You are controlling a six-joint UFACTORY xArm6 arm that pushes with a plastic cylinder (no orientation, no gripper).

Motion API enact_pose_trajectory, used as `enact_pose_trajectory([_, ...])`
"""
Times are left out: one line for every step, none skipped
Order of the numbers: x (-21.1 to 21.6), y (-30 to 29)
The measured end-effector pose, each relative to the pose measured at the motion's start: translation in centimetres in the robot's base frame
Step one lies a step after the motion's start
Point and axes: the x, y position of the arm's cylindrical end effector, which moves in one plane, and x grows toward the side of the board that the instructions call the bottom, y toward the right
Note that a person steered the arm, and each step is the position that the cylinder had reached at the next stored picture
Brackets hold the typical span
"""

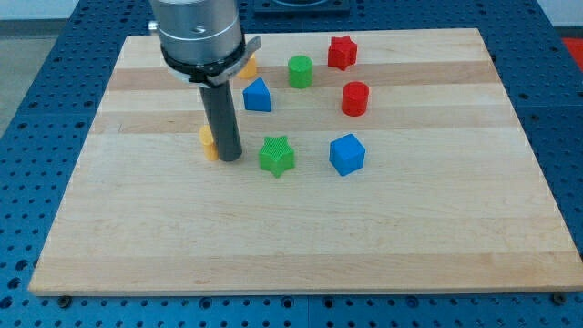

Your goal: Place the yellow heart to the left center of the board

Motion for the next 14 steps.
enact_pose_trajectory([0.0,-2.5])
enact_pose_trajectory([-0.1,-4.8])
enact_pose_trajectory([-0.4,-5.4])
enact_pose_trajectory([-0.4,-2.7])
enact_pose_trajectory([-1.0,-0.8])
enact_pose_trajectory([-3.7,-2.3])
enact_pose_trajectory([-5.9,-5.2])
enact_pose_trajectory([-6.3,-7.5])
enact_pose_trajectory([-5.4,-7.8])
enact_pose_trajectory([-3.0,-7.8])
enact_pose_trajectory([-2.2,-7.8])
enact_pose_trajectory([-2.3,-8.2])
enact_pose_trajectory([-3.8,-9.9])
enact_pose_trajectory([-4.3,-11.0])
